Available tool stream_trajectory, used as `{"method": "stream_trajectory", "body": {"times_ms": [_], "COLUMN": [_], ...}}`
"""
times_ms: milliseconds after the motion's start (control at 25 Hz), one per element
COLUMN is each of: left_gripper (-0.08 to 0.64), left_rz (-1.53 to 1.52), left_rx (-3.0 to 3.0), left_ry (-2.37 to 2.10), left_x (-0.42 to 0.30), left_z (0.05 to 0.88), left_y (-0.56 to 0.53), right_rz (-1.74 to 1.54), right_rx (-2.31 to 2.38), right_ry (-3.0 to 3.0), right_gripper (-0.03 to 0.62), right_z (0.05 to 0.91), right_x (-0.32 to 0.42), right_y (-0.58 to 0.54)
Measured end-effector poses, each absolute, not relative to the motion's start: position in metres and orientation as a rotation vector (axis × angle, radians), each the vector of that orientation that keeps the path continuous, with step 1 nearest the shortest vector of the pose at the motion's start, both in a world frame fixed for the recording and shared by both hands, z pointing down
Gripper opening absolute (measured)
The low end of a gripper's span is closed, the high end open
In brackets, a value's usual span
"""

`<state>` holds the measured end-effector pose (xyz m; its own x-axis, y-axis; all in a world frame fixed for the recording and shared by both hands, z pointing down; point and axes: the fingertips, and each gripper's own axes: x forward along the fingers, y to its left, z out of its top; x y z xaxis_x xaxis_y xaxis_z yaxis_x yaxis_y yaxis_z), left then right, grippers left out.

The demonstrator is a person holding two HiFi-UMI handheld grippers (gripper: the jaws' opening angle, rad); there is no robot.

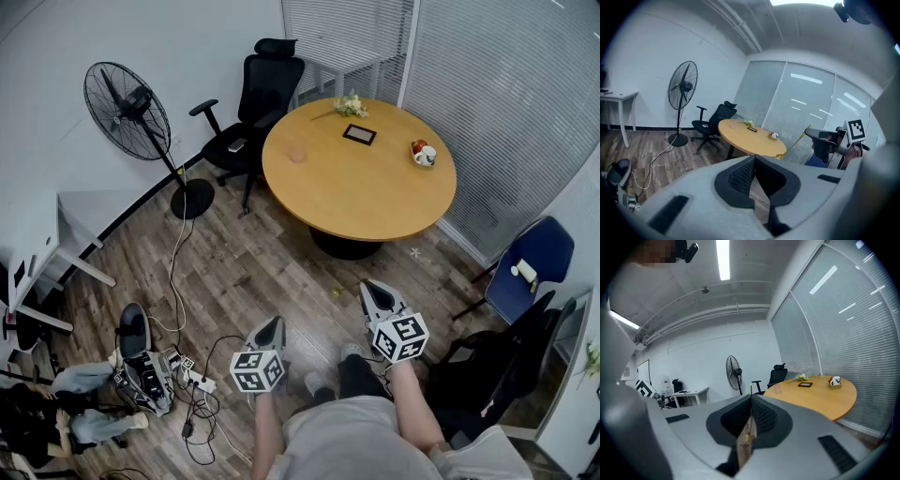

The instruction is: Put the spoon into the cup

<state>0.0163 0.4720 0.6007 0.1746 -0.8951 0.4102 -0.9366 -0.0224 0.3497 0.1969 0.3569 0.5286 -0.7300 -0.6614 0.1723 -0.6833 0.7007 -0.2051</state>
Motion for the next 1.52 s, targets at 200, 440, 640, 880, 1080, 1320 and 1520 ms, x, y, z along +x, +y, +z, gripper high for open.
{"method": "stream_trajectory", "body": {"times_ms": [200, 440, 640, 880, 1080, 1320, 1520], "left_gripper": [0.008, 0.009, 0.008, 0.008, 0.008, 0.008, 0.008], "left_rz": [0.161, 0.270, 0.276, 0.236, 0.248, 0.192, 0.185], "left_rx": [1.974, 2.060, 2.122, 2.095, 2.001, 1.935, 1.873], "left_ry": [-1.726, -1.717, -1.721, -1.742, -1.747, -1.835, -1.856], "left_x": [0.014, 0.025, 0.028, 0.018, -0.001, -0.053, -0.088], "left_z": [0.594, 0.582, 0.566, 0.570, 0.598, 0.583, 0.589], "left_y": [0.456, 0.435, 0.423, 0.428, 0.424, 0.397, 0.354], "right_rz": [0.379, 0.373, 0.429, 0.441, 0.442, 0.463, 0.451], "right_rx": [1.158, 1.219, 1.279, 1.300, 1.214, 1.200, 1.192], "right_ry": [-2.817, -2.802, -2.810, -2.784, -2.788, -2.831, -2.840], "right_gripper": [0.003, 0.003, 0.005, 0.005, 0.005, 0.005, 0.005], "right_z": [0.520, 0.513, 0.509, 0.524, 0.542, 0.529, 0.520], "right_x": [0.197, 0.209, 0.219, 0.224, 0.204, 0.163, 0.137], "right_y": [0.349, 0.341, 0.337, 0.337, 0.316, 0.267, 0.218]}}
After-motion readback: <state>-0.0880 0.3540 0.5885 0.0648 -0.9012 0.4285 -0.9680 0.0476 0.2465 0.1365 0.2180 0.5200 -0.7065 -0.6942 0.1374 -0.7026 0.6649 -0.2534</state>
